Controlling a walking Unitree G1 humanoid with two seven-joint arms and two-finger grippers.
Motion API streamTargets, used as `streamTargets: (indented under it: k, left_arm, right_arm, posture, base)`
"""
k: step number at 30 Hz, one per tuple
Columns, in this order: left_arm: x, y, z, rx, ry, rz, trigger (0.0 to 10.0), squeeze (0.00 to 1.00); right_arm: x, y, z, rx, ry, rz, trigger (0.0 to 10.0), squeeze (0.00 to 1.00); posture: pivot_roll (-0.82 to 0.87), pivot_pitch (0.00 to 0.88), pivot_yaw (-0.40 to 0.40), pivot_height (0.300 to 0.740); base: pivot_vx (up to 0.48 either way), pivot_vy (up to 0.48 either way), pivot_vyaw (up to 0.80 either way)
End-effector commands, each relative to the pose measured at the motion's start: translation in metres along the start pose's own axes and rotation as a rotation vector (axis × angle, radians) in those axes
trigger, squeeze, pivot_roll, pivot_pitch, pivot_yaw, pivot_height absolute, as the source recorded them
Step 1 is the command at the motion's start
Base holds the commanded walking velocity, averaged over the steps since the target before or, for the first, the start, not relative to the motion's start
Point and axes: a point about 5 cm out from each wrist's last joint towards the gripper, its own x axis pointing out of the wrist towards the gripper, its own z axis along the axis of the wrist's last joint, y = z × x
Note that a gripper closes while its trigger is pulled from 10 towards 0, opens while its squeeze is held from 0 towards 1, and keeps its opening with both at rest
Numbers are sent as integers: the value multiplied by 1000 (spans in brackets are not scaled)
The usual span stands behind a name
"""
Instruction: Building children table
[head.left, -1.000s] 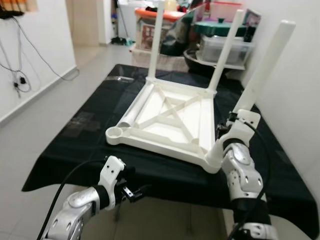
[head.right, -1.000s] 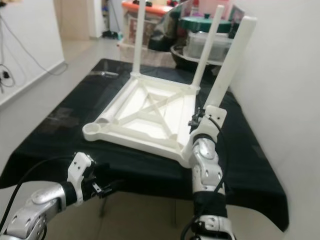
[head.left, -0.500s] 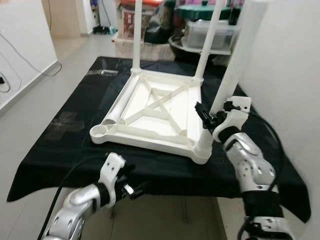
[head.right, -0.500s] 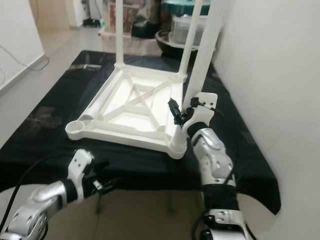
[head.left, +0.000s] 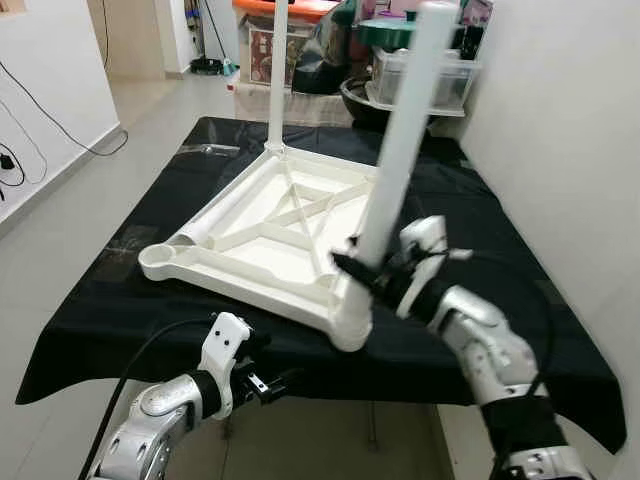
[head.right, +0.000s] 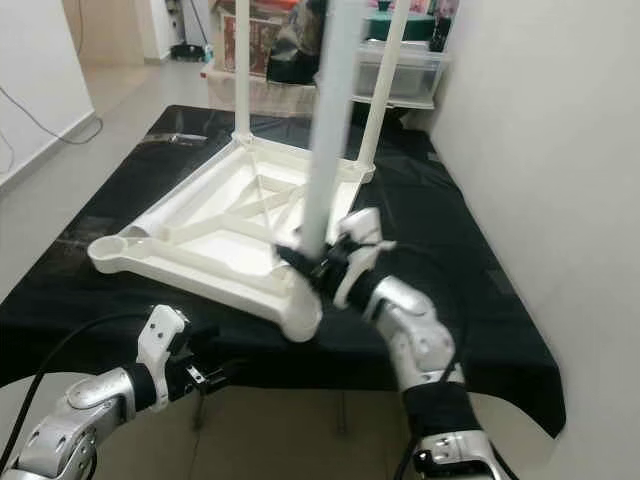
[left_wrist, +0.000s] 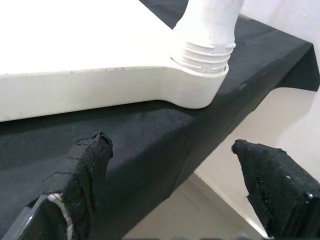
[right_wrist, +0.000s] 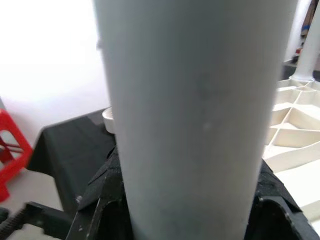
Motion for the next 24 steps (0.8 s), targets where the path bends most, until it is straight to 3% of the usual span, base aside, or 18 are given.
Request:
streamTargets:
  k: [1, 2, 3, 4, 6, 7, 9, 10, 11, 13, 14, 16, 19, 20, 24]
  left_arm:
    - [-1, -3, -3, -1, 11, -2, 10000, 0]
    - [-1, -3, -3, -1, 11, -2, 10000, 0]
    - [-1, -3, -3, 0, 13, 0, 10000, 0]
    - [0, -2, -2, 0, 9, 0, 10000, 0]
    - [1, -2, 0, 2, 6, -2, 10000, 0]
    - [1, -2, 0, 2, 6, -2, 10000, 0]
    - [1, -1, -1, 5, 8, -3, 10000, 0]
    - [1, -1, -1, 5, 8, -3, 10000, 0]
    - [1, -1, -1, 5, 9, -4, 10000, 0]
    - [2, -1, -1, 4, 8, -2, 10000, 0]
    - [2, -2, -1, 5, 8, -3, 10000, 0]
    - [2, -3, 0, 4, 8, -4, 10000, 0]
    - [2, -3, -1, 4, 9, -7, 10000, 0]
    - [3, -2, -1, 6, 12, -6, 10000, 0]
    - [5, 1, 3, 10, 2, -6, 10000, 0]
  right_arm:
    - [-5, -21, -32, 37, 168, -249, 0, 0]
    - [-5, -21, -32, 37, 168, -249, 0, 0]
    - [-8, -32, -35, 55, 195, -386, 0, 0]
    - [-17, -50, -40, 122, 210, -637, 0, 0]
    - [-33, -63, -43, 168, 203, -894, 0, 0]
    - [-33, -63, -43, 168, 203, -894, 0, 0]
    - [-51, -68, -45, 133, 193, -1132, 0, 0]
    - [-51, -68, -45, 133, 193, -1132, 0, 0]
    - [-59, -68, -45, 107, 185, -1224, 0, 0]
    - [-51, -47, -47, 121, 170, -1196, 0, 0]
    - [-36, -27, -47, 143, 175, -1070, 10000, 0]
    - [-28, -19, -43, 142, 145, -1003, 10000, 0]
    - [-12, -4, -22, 82, -17, -837, 10000, 0]
    - [-8, -7, -16, 54, -26, -812, 10000, 1000]
    - [2, -19, 2, 40, -50, -707, 10000, 1000]
  posture:
    - [99, 0, -125, 740]
    - [99, 0, -125, 740]
    - [99, 0, -125, 740]
    - [92, 0, -121, 740]
    - [91, 0, -118, 740]
    - [91, 0, -118, 740]
    - [87, 0, -114, 740]
    - [87, 0, -114, 740]
    - [87, 0, -114, 740]
    - [82, 0, -107, 740]
    - [82, 0, -104, 740]
    - [82, 0, -104, 740]
    - [82, 0, -104, 740]
    - [80, 0, -102, 740]
    - [79, 0, -103, 740]
  base:
    - [0, 0, 0]
    - [0, 0, 0]
    - [0, 0, 0]
    - [0, 0, 0]
    - [0, 0, 0]
    - [0, 0, 0]
    - [0, 0, 0]
    - [0, 0, 0]
    - [0, 0, 0]
    - [0, 0, 0]
    - [0, 0, 0]
    - [0, 0, 0]
    - [0, 0, 0]
    - [0, 0, 0]
    - [0, 0, 0]
